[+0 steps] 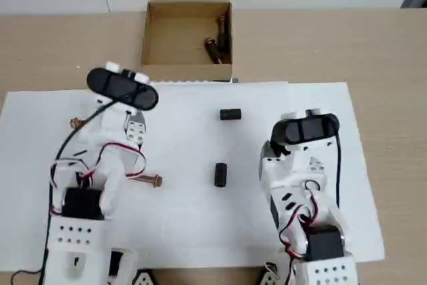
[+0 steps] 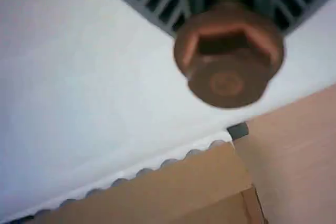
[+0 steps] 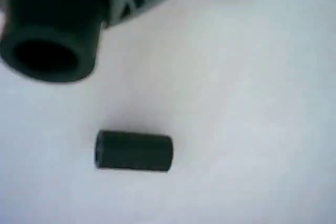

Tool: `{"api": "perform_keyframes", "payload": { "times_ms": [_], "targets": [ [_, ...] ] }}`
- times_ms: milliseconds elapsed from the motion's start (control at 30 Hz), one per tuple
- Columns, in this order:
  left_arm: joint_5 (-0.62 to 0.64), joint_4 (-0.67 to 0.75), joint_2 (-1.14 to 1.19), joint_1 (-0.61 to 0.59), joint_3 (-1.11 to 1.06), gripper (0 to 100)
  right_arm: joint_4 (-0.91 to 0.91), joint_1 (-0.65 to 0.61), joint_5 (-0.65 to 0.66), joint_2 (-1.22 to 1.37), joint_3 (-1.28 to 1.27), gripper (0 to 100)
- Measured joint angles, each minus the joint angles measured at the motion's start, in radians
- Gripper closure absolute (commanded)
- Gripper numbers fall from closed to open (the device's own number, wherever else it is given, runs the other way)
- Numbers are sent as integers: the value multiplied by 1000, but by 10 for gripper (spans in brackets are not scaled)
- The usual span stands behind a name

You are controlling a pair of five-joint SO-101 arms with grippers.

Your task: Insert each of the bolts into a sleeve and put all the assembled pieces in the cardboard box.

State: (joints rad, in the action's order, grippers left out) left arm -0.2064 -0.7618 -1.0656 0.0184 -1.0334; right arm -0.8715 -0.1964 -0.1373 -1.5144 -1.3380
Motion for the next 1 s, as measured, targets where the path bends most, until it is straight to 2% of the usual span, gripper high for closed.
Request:
{"api": "perform_keyframes", "payload": {
  "times_ms": [233, 567, 867, 1000],
  "targets": [
    [213, 114, -74, 0, -126, 994, 203, -49, 40, 0, -144, 995],
    [466, 344, -146, 0, -290, 994, 516, -258, 55, 0, -321, 995],
    [760, 367, -216, 64, -377, 994, 628, -393, 173, 0, -338, 995],
    [833, 367, -258, 127, -379, 994, 628, -433, 227, 0, -338, 995]
  ]
}}
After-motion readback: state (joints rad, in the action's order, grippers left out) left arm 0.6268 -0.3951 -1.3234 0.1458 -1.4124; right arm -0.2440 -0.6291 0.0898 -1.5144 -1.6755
